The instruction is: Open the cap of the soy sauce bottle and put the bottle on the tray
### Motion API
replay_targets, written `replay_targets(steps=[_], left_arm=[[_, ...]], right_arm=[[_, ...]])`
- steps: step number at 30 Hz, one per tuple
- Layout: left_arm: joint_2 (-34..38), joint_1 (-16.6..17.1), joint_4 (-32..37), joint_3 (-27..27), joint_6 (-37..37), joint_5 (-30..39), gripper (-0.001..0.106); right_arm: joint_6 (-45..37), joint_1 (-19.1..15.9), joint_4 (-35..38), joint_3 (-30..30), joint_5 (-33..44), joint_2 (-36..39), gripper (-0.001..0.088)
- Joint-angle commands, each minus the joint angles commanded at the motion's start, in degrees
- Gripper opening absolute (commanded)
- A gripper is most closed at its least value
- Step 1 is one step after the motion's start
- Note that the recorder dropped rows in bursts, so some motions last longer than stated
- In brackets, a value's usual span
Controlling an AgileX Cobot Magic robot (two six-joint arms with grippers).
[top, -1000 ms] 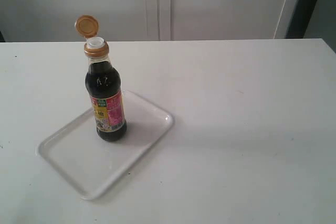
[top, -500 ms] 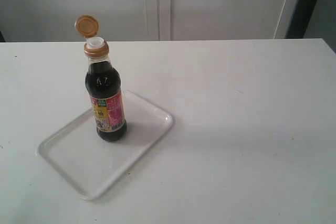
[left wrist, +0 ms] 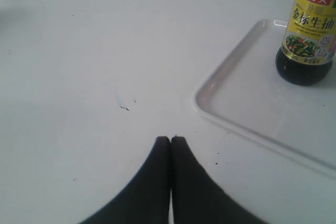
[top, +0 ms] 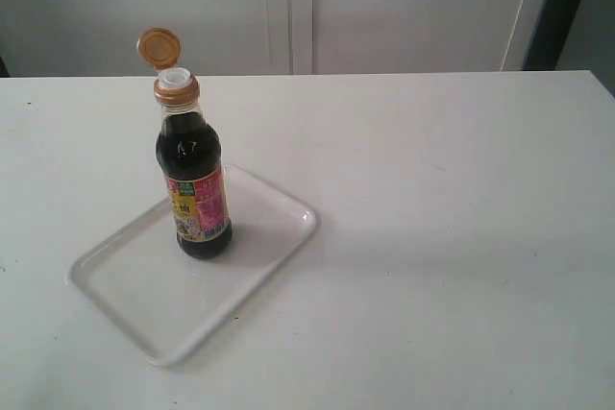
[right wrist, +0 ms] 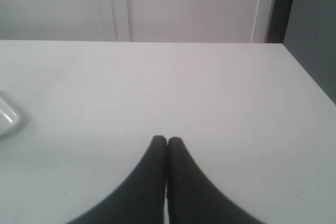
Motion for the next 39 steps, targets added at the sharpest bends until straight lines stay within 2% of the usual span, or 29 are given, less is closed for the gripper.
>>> replay_targets(steps=[8,13,39], left_arm=[[0.00,0.00,0.00,0.00,0.00,0.00,0.000],[0.00,0.00,0.00,0.00,0.00,0.00,0.000],[0.00,0.00,0.00,0.00,0.00,0.00,0.000]], right_arm=[[0.00,0.00,-1.09,0.00,0.67,0.00,0.0000],[0.00,0.00,-2.25,0.00,5.74,0.00,0.0000],[0.00,0.00,-2.25,0.00,5.71,0.00,0.0000]])
